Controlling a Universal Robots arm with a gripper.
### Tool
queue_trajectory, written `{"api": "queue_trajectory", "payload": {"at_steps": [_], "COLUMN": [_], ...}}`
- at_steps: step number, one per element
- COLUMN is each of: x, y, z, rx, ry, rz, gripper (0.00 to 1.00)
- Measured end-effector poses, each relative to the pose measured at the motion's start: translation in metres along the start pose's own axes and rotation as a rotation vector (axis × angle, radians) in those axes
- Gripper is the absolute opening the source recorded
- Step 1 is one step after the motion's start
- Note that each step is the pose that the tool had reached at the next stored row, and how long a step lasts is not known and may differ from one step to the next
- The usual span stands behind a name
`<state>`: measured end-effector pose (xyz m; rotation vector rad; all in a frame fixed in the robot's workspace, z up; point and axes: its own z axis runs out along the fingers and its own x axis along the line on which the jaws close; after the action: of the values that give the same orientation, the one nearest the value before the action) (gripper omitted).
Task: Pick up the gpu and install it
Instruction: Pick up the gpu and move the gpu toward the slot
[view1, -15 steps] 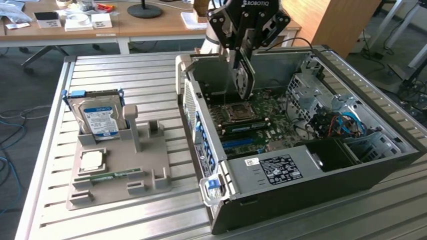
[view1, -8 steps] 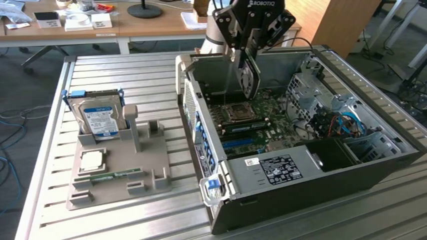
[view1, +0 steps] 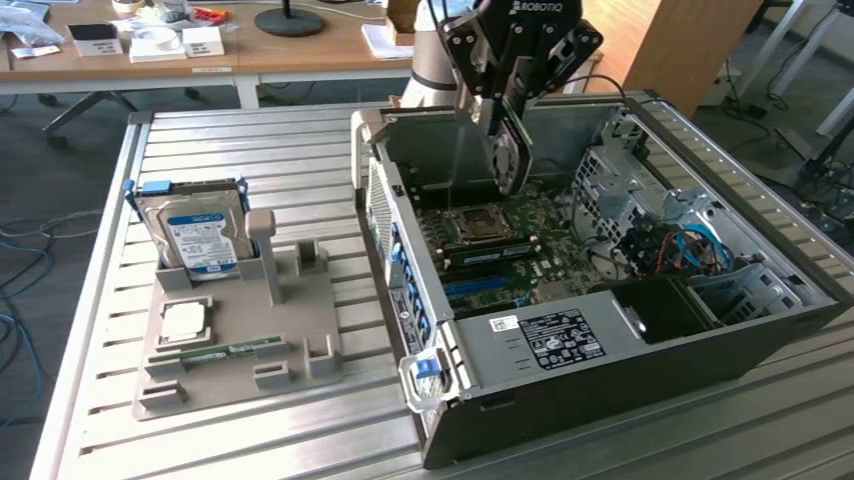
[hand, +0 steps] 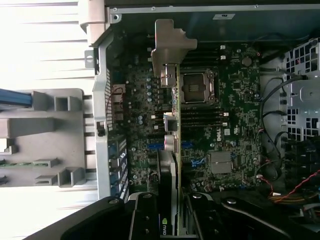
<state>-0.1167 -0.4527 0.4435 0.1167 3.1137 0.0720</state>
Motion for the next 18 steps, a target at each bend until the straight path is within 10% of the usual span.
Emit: {"api": "queue_trajectory", "payload": {"at_steps": [18], "x": [-0.035], "y": [0.0031], "z": [0.0009], "rx": [0.0000], "ry": [0.0000], "rz": [0.000], "gripper": [0.27]}}
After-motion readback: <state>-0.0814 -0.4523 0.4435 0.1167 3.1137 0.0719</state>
